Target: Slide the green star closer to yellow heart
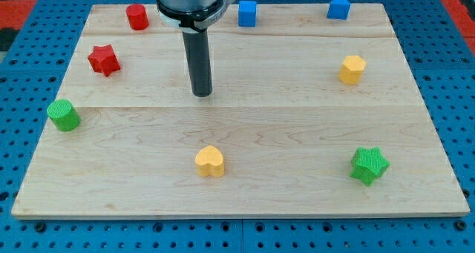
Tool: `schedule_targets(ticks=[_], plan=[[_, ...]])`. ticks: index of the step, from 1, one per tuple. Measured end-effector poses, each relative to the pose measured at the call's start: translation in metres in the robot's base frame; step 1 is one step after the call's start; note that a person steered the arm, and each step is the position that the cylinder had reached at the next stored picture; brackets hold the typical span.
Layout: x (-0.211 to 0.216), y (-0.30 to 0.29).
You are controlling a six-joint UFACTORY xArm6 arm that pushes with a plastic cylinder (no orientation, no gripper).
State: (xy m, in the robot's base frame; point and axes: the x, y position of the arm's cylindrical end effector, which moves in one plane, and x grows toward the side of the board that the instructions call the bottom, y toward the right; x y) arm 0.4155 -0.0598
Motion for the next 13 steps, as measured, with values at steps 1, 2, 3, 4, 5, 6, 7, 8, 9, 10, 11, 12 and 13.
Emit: schedule_targets(ticks=[1, 2, 3, 4, 5, 6, 7, 8, 9, 10, 11, 12, 13], plan=[[0.037, -0.021], [0.051, -0.022], [0.023, 0.004], [0.010, 0.113], [0.023, 0.219], [0.057, 0.294], [0.118, 0.314], [0.167, 0.255], [0.147, 0.198], [0.110, 0.217], [0.110, 0.237], [0.117, 0.240], [0.126, 0.253]])
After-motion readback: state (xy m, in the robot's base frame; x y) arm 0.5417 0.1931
